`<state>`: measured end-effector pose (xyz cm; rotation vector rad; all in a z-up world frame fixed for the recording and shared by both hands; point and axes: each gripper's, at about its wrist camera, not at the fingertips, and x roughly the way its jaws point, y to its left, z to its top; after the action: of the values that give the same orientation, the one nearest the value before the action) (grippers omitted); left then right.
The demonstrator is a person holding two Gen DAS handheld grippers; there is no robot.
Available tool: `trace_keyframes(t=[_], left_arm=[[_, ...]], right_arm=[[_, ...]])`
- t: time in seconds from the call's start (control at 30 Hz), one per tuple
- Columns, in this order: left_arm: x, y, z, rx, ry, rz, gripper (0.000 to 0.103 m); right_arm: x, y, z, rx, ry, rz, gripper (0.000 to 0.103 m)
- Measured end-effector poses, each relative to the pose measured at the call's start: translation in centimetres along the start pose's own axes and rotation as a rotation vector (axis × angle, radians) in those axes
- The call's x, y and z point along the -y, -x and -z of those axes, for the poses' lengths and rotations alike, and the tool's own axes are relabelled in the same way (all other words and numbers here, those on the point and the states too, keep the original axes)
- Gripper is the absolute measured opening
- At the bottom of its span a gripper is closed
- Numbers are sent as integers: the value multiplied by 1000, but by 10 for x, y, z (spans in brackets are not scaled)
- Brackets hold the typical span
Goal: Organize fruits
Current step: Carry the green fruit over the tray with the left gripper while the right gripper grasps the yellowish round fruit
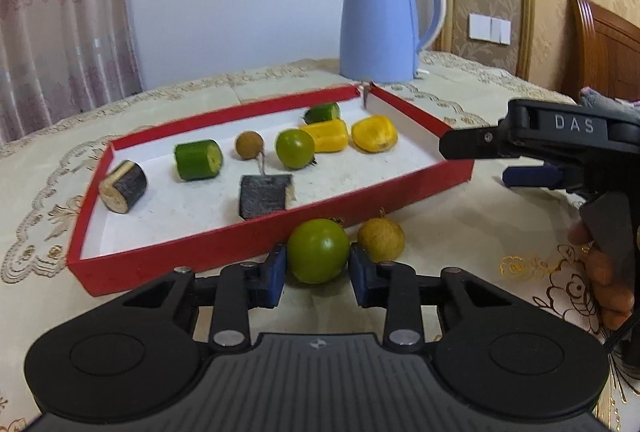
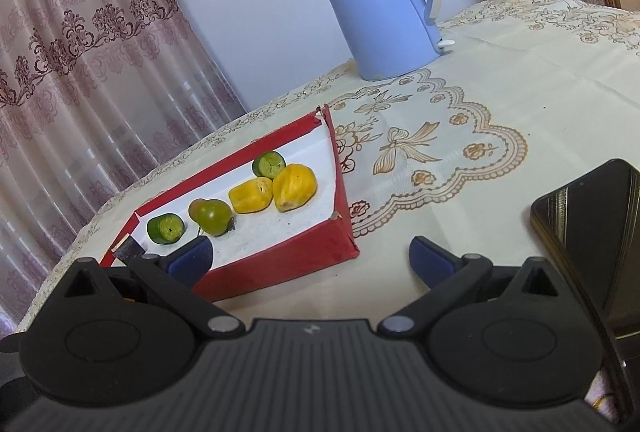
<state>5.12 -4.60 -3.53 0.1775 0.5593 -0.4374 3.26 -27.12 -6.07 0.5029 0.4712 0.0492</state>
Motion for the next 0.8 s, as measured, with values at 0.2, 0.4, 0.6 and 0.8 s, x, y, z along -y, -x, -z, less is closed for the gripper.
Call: trace_keyframes(t=[0.2,0.4,0.6,0.8], left_arm=[[-6,12,1,40,19,-47,32],[-20,21,-5,53,56,-82,32],[-30,32,-12,97,78,-100,32],[-38,34,-18,107,99,-128,32]], right_arm=[[-5,-1,1,-13,30,-27,103],[-32,-2,7,-58,208,-86,102],[-63,-16,19,-188,390,-90,82],[-79,-26,18,-242,458,-134,64]])
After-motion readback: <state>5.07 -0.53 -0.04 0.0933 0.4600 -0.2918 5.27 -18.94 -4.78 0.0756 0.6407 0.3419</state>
